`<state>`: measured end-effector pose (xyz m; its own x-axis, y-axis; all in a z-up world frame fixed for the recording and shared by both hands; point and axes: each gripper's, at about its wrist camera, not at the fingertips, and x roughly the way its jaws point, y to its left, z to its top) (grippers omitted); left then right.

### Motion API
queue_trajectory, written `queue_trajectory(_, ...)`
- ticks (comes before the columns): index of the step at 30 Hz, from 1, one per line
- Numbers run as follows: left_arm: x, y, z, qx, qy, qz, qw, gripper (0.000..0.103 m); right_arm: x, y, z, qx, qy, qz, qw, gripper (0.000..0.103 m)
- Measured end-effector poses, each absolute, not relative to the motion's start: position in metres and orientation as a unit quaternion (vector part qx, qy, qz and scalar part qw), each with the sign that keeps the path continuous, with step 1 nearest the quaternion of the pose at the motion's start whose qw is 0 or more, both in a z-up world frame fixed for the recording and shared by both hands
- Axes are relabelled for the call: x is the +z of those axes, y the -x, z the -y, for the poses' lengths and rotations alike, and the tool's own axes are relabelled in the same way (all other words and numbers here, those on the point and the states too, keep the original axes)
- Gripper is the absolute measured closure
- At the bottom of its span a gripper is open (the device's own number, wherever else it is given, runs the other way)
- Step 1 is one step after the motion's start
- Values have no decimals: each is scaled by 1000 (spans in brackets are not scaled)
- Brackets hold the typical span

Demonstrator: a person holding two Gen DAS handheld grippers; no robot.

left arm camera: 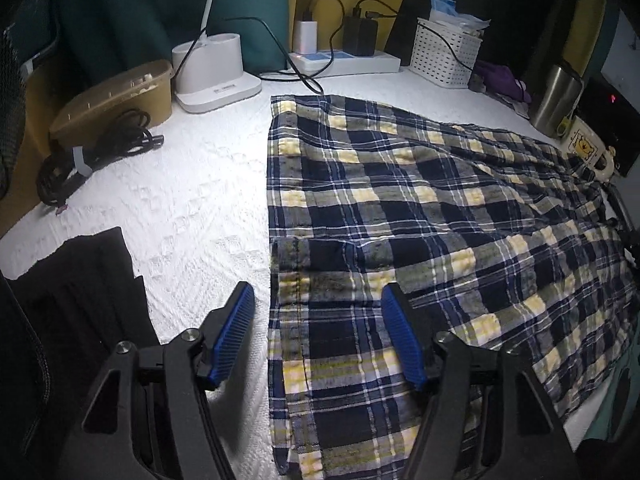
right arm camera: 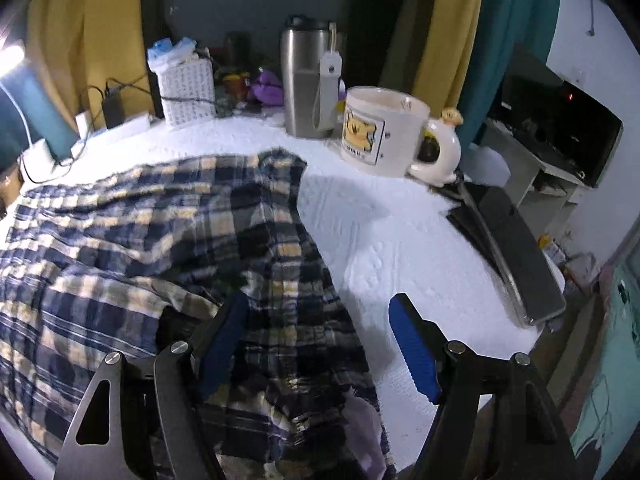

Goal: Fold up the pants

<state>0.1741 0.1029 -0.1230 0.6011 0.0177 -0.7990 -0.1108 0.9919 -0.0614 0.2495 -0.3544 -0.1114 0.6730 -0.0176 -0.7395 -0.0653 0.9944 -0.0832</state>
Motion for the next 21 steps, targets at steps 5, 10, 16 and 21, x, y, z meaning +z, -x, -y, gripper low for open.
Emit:
queue_trajectory(5, -120, -169, -109, 61, 47, -437, 896, 53, -118, -249, 363, -6, 47, -413, 909, 28)
queue_trajectory(10, -98, -150, -111, 57, 67, -405, 910, 52, -94, -232, 360, 10, 53, -383, 922, 28)
queue_trajectory(16, -83, -117, -91, 21, 71, -380, 922, 39, -77, -198, 340, 47, 65, -361, 929, 27)
queue_trajectory(21, -88, -92, -75, -2, 63, -378, 924, 29, -79, -166, 321, 72, 83, -355, 928, 16)
